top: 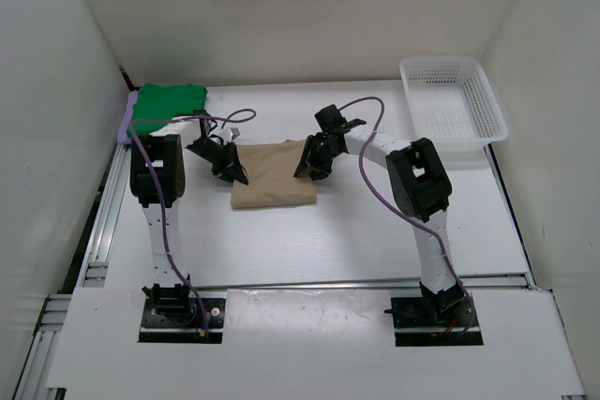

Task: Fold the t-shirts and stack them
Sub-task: Put the neatly folded tshirt into the corner of the board with the left arm

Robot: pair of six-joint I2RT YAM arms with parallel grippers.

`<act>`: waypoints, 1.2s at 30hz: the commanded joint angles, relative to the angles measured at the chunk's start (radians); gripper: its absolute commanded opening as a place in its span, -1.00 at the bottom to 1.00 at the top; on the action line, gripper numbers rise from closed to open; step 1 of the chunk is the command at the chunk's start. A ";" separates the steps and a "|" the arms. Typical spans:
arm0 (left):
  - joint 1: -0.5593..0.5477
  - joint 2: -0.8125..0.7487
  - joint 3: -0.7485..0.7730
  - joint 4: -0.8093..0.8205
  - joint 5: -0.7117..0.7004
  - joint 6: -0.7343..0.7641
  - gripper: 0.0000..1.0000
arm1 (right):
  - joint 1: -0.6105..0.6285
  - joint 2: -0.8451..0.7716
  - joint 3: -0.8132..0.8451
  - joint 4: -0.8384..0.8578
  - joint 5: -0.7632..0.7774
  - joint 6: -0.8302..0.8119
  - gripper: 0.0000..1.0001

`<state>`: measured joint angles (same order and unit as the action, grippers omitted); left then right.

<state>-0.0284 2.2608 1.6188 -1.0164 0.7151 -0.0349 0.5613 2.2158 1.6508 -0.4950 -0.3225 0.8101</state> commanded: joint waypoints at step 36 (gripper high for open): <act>-0.120 0.036 0.688 0.314 -1.412 0.035 -0.80 | -0.120 -0.308 -0.273 -0.091 0.192 -0.100 0.01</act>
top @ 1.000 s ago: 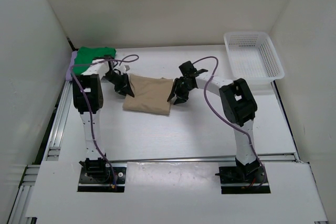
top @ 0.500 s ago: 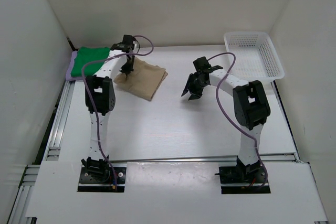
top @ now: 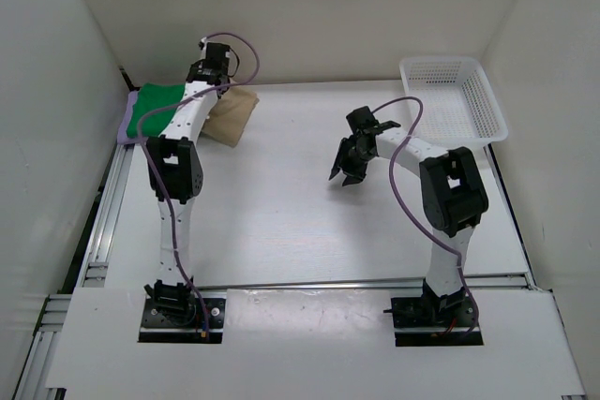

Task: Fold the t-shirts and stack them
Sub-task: Put the neatly folded tshirt into the corner of the board with the left arm

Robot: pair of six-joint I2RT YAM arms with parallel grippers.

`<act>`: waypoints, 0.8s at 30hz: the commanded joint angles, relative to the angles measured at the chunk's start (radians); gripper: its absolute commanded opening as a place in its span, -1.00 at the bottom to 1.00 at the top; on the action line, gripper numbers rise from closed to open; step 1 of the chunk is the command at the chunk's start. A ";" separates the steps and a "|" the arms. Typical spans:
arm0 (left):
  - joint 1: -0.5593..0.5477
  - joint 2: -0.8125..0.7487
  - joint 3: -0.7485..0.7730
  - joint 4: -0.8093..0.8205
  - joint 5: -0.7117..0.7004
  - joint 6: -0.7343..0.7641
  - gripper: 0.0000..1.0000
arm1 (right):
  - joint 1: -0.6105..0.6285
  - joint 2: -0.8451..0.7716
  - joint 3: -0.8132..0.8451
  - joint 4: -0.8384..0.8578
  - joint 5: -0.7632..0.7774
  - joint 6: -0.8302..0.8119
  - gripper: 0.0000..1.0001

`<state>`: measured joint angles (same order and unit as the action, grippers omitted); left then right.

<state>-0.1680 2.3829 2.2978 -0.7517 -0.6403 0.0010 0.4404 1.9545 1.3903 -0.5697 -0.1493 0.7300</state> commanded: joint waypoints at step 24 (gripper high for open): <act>0.251 -0.173 -0.018 0.060 0.001 -0.001 -0.80 | 0.001 -0.065 -0.013 -0.045 0.039 -0.040 0.01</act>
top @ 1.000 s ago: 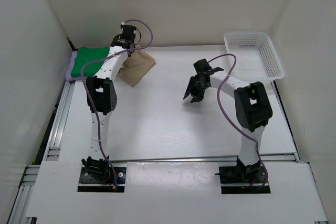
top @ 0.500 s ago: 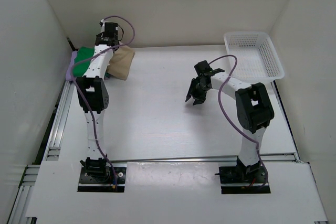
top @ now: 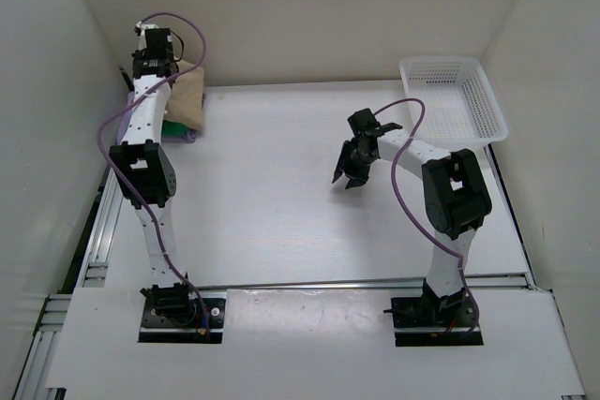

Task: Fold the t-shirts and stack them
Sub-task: Put the neatly folded tshirt into the corner of the board with the left arm

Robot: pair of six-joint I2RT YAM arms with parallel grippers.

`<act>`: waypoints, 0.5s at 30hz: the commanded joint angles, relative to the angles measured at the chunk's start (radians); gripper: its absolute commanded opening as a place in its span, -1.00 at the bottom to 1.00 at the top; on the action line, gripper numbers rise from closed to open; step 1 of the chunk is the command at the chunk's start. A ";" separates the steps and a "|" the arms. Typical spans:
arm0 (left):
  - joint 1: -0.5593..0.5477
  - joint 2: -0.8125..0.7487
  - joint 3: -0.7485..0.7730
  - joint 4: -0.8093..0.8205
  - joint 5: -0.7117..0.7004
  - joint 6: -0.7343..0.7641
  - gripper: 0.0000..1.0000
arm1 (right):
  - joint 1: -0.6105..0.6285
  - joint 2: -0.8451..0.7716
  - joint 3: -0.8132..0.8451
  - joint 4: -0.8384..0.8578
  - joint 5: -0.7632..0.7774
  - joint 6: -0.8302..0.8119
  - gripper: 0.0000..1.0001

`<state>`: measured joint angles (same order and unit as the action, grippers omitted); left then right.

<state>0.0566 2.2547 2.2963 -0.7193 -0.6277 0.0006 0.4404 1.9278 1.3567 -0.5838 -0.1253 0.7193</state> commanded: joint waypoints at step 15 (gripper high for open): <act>0.155 0.175 0.195 0.138 -0.168 -0.001 0.51 | 0.001 -0.049 0.108 -0.111 0.024 -0.078 0.04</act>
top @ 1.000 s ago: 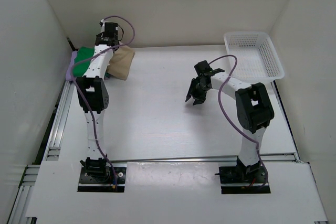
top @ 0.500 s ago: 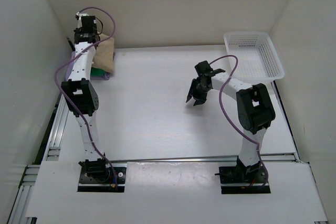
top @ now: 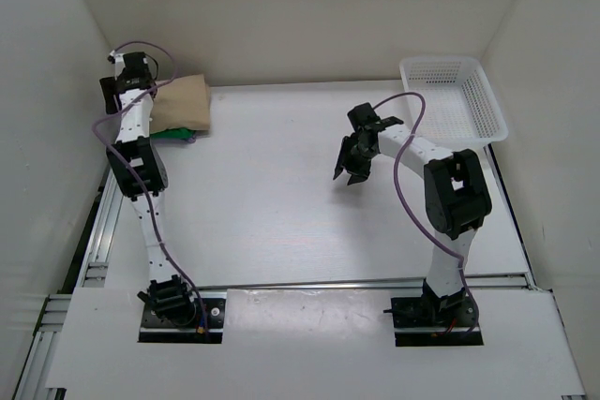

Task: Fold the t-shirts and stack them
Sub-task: Put the neatly folded tshirt into the corner of the board with the left arm

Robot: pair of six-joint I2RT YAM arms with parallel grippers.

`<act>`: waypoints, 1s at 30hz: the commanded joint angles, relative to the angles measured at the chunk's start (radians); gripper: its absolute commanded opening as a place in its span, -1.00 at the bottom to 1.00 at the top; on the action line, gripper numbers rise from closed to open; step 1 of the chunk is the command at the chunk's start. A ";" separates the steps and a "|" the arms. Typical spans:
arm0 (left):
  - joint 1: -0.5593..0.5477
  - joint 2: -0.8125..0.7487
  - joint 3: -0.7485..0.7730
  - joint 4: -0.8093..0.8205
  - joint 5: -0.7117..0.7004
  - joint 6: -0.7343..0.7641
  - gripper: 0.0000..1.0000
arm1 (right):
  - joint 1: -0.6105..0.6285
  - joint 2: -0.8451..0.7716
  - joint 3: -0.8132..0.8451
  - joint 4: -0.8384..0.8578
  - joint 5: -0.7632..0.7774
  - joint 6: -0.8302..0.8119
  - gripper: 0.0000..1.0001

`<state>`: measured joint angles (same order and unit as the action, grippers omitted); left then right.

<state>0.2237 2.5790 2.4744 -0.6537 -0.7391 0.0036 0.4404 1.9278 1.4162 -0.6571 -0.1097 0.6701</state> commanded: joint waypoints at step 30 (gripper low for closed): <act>-0.099 -2.111 -1.720 -0.609 0.465 -0.004 1.00 | 0.047 -1.303 -0.718 -0.298 0.091 0.203 0.99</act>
<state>0.1387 0.5117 0.7021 -1.1824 -0.2317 0.0010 0.4847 0.7158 0.7341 -0.9241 -0.0238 0.7975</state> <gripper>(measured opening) 0.994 0.953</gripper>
